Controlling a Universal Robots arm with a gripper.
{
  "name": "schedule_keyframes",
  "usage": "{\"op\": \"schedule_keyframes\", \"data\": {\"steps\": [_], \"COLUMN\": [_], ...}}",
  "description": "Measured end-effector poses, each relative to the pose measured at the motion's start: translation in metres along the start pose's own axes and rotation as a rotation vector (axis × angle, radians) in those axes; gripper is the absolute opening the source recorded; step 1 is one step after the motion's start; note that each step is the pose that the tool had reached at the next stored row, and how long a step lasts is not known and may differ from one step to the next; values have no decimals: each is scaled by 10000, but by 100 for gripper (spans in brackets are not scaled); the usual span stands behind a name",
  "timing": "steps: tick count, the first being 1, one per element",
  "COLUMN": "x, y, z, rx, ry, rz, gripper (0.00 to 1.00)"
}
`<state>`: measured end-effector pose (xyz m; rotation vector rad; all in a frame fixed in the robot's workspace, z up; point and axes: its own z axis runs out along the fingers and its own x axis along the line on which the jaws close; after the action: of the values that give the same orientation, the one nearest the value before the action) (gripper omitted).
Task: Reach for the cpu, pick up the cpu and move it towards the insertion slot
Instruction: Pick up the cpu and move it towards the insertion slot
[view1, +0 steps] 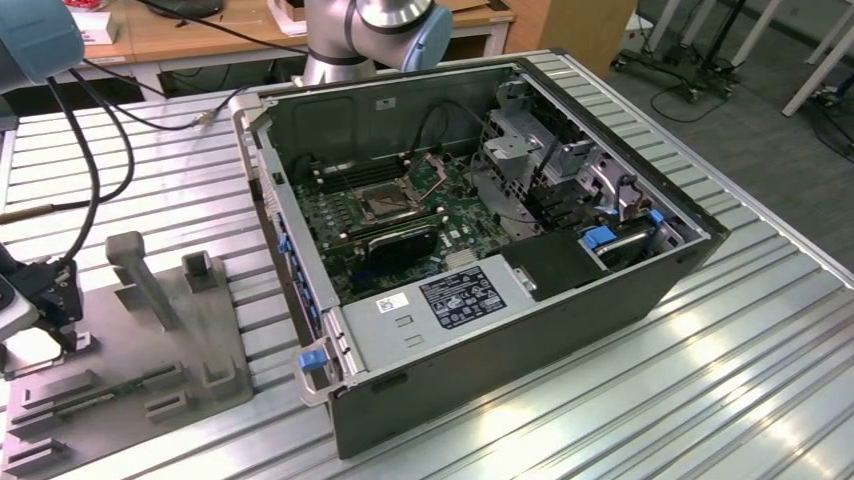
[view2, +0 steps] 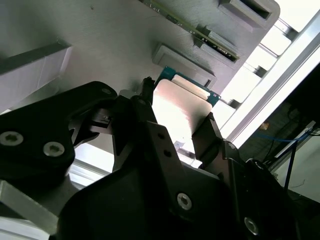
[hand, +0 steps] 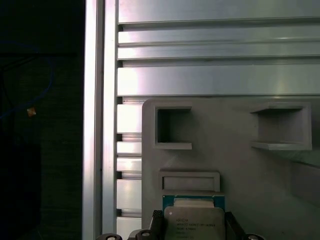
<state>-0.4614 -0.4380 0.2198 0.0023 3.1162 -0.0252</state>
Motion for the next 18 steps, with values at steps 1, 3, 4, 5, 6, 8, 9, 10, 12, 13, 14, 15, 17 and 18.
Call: {"op": "schedule_keyframes", "data": {"steps": [1,3,4,5,6,8,9,10,12,13,14,15,17,18], "x": [0,0,0,-1,-1,-1,-1,-1,-1,-1,-6,-11,-12,-11], "y": [0,0,0,0,0,0,0,0,0,0,-1,0,-1,-1], "z": [-1,-4,-4,-5,-7,-10,-13,-14,-18,-19,-37,-50,-53,-55], "rx": [0,0,0,0,0,-1,0,0,0,0,0,0,-1,0], "ry": [0,0,0,0,0,0,0,0,1,1,0,0,-1,0], "rz": [0,0,0,1,1,0,0,0,0,0,0,0,0,0], "gripper": [55,55,55,55,55,55,55,55,55,55,55,55,55,55]}}
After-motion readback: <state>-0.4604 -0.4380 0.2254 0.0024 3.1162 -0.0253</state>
